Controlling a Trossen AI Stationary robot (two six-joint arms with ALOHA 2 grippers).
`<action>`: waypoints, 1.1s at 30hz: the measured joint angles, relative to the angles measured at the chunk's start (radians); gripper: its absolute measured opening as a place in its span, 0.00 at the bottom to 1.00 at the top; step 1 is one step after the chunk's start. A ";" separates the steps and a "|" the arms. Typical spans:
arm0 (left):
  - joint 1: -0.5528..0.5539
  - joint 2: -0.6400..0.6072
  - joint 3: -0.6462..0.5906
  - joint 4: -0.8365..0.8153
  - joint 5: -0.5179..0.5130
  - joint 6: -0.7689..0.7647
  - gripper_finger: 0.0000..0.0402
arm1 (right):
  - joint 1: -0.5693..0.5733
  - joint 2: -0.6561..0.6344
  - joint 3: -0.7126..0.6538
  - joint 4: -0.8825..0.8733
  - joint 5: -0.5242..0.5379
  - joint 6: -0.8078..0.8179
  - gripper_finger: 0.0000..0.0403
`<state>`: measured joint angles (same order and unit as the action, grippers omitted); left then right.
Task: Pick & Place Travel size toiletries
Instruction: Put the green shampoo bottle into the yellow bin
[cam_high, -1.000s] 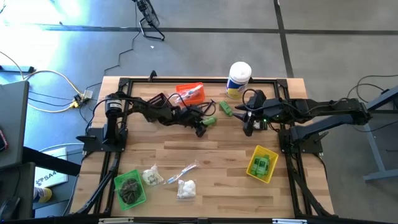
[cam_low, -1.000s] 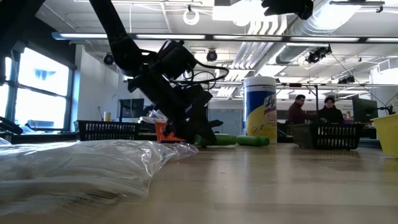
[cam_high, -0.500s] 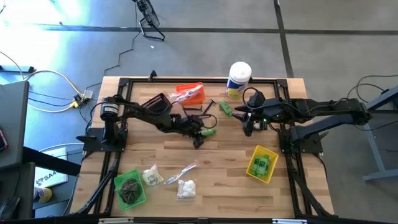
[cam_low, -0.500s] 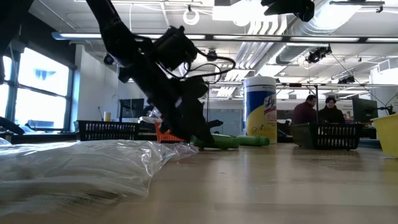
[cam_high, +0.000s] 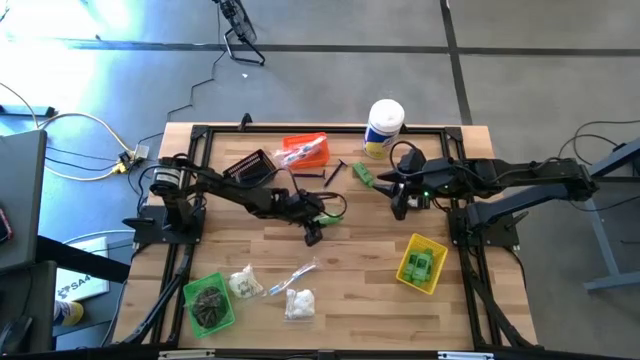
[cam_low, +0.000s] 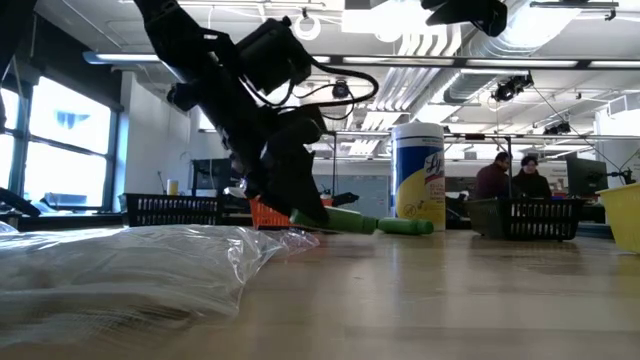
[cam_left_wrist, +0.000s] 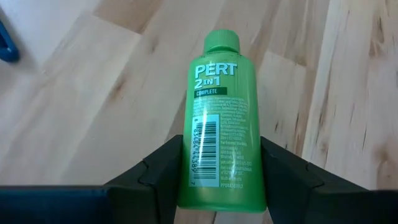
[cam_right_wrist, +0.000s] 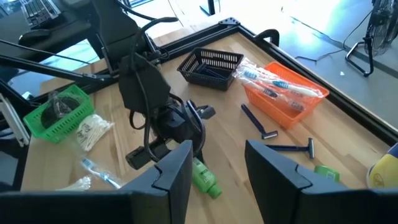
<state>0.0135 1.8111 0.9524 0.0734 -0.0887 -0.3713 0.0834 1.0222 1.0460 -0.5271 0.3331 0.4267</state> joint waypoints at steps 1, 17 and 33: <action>0.001 0.000 0.000 0.008 -0.001 -0.007 0.43 | 0.000 0.000 0.000 -0.002 0.000 0.000 0.35; -0.030 -0.002 0.001 0.105 0.001 -0.053 0.44 | 0.000 -0.090 0.000 -0.062 0.004 0.078 0.35; -0.027 -0.247 0.004 0.095 -0.123 0.102 0.44 | -0.001 -0.237 0.000 -0.227 0.004 0.353 0.35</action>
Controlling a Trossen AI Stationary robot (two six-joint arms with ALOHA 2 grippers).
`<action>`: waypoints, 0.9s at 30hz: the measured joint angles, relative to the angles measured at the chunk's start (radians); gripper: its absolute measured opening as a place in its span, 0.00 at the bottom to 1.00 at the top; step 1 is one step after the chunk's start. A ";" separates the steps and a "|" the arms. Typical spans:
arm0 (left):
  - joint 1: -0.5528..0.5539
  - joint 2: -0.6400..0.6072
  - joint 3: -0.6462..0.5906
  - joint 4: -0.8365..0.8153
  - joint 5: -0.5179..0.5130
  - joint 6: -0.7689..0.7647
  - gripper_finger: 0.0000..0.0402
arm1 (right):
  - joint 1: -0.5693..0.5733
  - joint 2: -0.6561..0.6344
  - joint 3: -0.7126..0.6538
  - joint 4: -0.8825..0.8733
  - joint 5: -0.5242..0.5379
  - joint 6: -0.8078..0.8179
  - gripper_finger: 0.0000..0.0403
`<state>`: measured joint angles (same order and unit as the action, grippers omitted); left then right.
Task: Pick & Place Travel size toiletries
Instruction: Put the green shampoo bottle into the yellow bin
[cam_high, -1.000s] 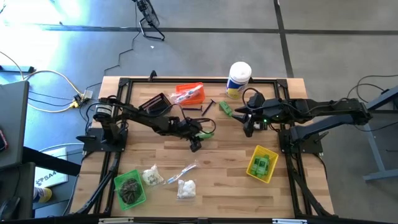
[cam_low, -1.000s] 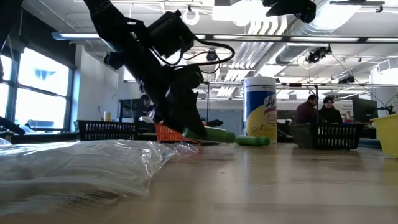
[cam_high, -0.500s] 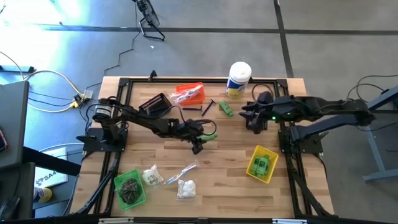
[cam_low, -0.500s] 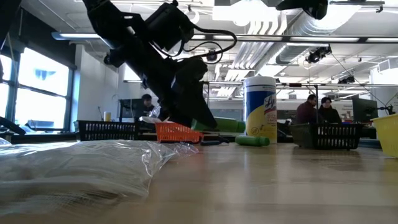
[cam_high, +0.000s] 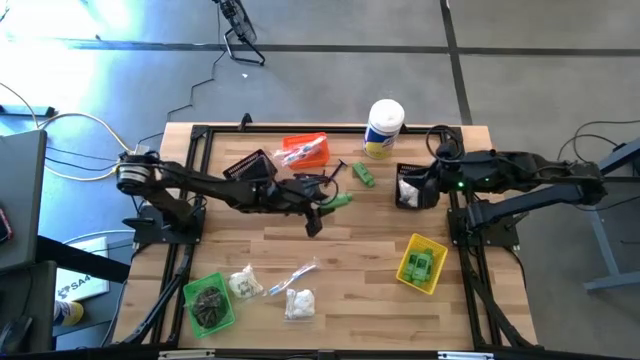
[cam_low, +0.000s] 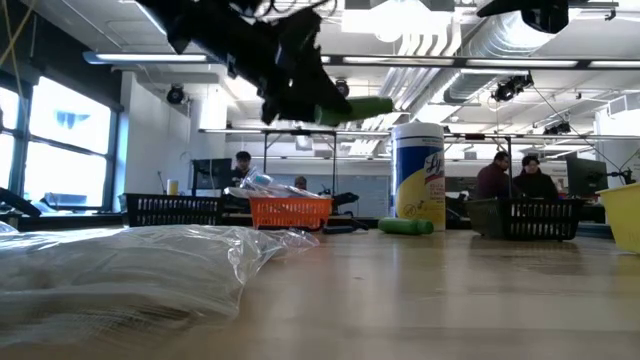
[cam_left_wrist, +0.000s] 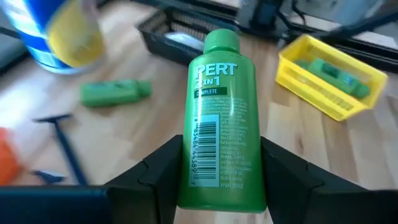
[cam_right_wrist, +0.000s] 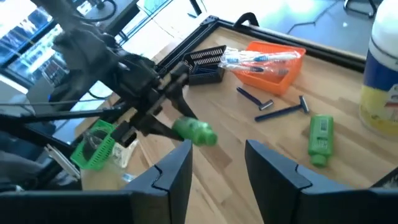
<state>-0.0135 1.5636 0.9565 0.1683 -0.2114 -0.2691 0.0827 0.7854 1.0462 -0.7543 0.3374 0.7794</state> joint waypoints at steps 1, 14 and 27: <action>0.000 -0.016 0.000 -0.007 -0.013 0.009 0.44 | 0.000 0.005 0.000 0.003 0.000 0.015 0.35; 0.000 -0.138 -0.001 0.009 -0.098 0.155 0.44 | -0.051 0.176 0.000 0.222 -0.192 0.192 0.40; 0.000 -0.139 0.008 0.008 -0.098 0.164 0.44 | -0.158 0.358 0.000 0.348 -0.399 0.272 0.81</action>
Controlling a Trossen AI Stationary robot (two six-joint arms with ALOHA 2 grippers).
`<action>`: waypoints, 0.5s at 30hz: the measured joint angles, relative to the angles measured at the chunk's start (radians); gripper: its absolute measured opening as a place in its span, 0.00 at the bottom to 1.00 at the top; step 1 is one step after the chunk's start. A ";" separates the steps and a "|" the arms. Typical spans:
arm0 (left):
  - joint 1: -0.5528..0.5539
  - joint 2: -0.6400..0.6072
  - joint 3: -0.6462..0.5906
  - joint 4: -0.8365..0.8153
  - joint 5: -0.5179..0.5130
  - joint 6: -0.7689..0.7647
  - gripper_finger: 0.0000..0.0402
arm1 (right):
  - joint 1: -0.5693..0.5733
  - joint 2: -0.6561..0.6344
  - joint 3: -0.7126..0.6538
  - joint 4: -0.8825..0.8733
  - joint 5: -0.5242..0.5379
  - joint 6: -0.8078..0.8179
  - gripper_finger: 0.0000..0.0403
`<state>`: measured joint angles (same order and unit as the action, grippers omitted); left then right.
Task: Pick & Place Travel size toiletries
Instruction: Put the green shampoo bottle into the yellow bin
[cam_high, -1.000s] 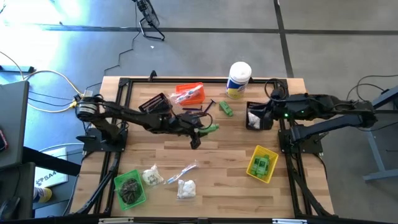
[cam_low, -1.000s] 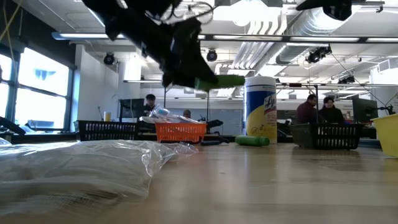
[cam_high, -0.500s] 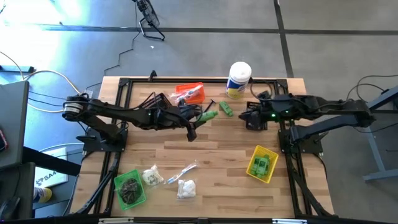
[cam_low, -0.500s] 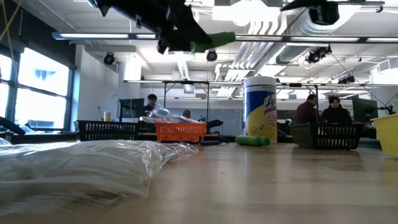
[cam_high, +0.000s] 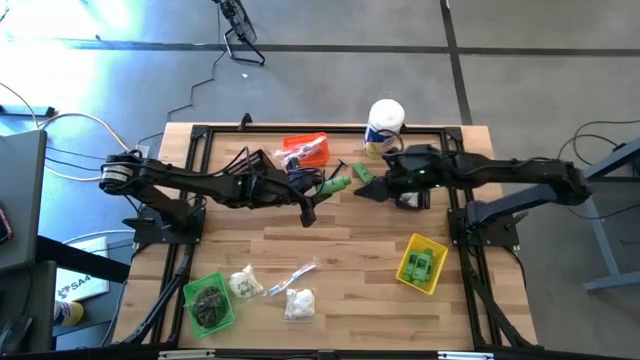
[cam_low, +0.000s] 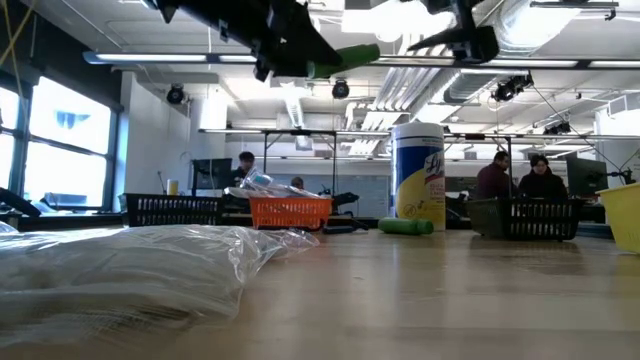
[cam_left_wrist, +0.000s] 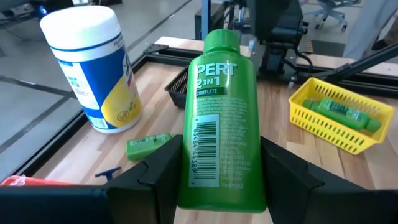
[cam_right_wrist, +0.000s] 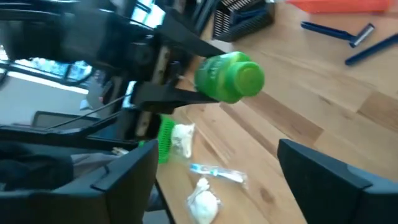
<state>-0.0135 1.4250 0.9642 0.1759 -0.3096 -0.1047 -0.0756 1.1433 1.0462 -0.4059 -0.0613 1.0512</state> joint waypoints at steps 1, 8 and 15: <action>0.000 0.000 0.000 -0.001 0.000 0.000 0.44 | -0.005 0.018 0.000 0.004 0.000 0.000 0.81; 0.000 0.000 0.000 0.001 0.000 0.000 0.44 | -0.048 0.123 0.000 0.070 -0.092 -0.042 0.74; -0.015 0.000 0.000 0.001 0.011 -0.001 0.44 | -0.107 0.204 0.000 0.246 -0.213 -0.030 0.65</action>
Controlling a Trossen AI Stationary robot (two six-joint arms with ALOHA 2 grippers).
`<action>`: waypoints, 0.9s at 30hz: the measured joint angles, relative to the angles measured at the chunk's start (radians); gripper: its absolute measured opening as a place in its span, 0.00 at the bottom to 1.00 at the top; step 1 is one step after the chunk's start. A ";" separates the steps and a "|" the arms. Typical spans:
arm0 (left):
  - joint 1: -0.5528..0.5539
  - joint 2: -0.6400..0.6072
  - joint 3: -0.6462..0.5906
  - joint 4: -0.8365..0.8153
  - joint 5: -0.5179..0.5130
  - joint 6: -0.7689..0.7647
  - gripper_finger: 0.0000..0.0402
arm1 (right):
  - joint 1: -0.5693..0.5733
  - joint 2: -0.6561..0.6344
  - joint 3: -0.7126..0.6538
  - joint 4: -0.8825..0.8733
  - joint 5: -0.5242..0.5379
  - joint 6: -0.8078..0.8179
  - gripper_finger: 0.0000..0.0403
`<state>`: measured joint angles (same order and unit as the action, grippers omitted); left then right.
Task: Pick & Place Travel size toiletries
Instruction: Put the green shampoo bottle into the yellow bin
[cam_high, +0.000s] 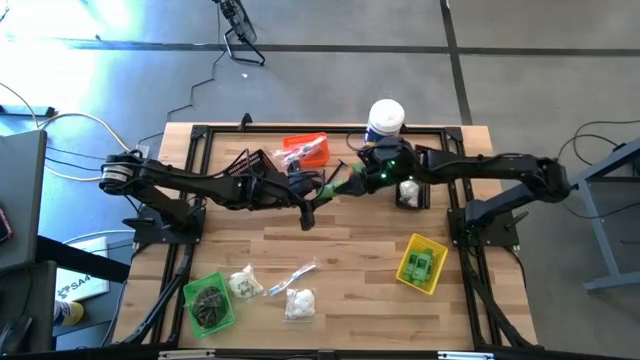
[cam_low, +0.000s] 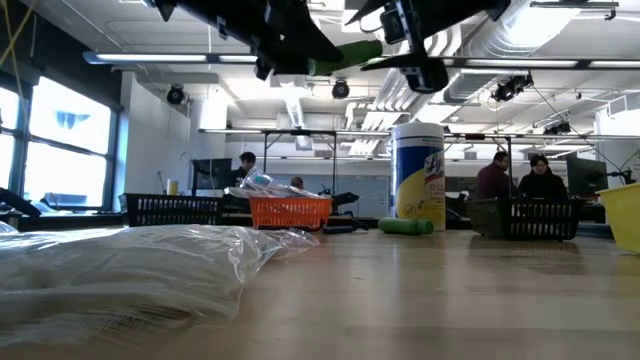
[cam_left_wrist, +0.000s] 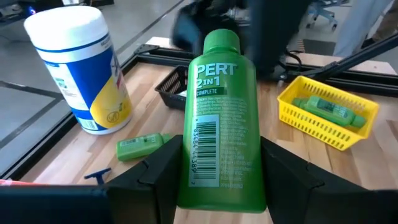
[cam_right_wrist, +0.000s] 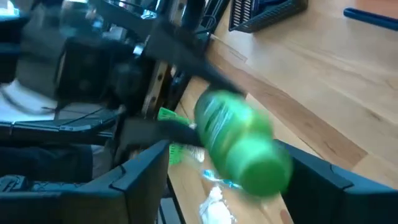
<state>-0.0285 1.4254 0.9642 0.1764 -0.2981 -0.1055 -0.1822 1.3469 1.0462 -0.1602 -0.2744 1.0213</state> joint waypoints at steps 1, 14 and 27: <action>-0.002 0.000 0.000 0.000 0.000 0.000 0.44 | -0.005 0.011 0.000 0.012 -0.009 0.000 0.65; -0.005 0.000 0.000 -0.010 -0.012 -0.003 0.44 | -0.024 0.054 0.000 0.078 -0.070 -0.001 0.53; -0.005 0.000 0.001 -0.012 -0.012 0.005 0.44 | -0.036 0.054 -0.002 0.075 -0.092 -0.004 0.31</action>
<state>-0.0332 1.4254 0.9649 0.1645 -0.3103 -0.1009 -0.2180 1.4010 1.0447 -0.0854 -0.3663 1.0176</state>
